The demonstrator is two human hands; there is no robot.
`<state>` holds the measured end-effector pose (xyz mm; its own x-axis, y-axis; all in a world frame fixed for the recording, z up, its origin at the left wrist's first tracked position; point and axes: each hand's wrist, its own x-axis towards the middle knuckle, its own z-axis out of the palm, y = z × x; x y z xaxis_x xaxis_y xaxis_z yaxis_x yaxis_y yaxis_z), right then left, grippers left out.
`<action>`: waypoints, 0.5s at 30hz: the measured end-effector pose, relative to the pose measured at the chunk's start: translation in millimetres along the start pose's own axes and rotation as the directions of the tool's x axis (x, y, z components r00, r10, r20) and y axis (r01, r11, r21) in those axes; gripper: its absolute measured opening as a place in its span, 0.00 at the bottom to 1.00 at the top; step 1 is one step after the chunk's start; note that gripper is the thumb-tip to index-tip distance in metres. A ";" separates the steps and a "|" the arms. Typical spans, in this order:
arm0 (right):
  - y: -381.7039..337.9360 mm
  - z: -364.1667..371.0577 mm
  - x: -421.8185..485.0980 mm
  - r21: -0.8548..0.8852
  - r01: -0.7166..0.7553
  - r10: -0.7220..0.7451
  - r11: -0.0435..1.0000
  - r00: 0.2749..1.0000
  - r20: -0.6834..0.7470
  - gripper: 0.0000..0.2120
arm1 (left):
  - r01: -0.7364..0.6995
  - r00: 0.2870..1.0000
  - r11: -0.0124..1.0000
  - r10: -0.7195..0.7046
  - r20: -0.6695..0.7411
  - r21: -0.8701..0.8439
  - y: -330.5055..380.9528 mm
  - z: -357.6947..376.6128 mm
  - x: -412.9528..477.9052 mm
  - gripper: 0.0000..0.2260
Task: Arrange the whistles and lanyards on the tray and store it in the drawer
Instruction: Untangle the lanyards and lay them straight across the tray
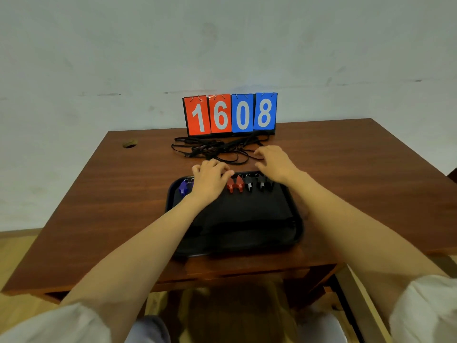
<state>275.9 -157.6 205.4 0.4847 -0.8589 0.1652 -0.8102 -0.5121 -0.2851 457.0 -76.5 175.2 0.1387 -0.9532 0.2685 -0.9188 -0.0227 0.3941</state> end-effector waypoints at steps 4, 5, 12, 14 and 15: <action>16.9 7.1 58.7 -0.013 -0.055 0.055 0.998 0.997 0.055 0.15 | 0.021 0.997 0.999 -0.023 0.072 0.029 -6.5 7.7 58.0 0.12; 23.0 12.9 71.9 -0.015 -0.065 0.066 0.998 0.994 0.084 0.15 | 0.032 0.993 0.998 -0.038 0.110 0.049 -10.8 12.0 72.5 0.12; 55.0 68.3 153.0 0.021 -0.077 0.072 0.997 0.982 0.175 0.16 | 0.101 0.961 0.992 -0.116 0.253 0.069 -38.6 53.8 150.3 0.14; 59.1 78.3 169.8 0.000 -0.076 0.074 0.997 0.977 0.198 0.16 | 0.078 0.959 0.993 -0.099 0.266 0.090 -43.0 68.9 160.5 0.16; 60.6 82.4 176.3 -0.009 -0.069 0.070 0.998 0.975 0.210 0.16 | 0.069 0.956 0.993 -0.094 0.279 0.100 -45.1 75.5 164.7 0.17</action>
<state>339.4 -339.6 139.5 0.4854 -0.8724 -0.0568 -0.8449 -0.4514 -0.2870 493.4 -255.2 135.2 0.1160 -0.9929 -0.0260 -0.9394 -0.1182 0.3217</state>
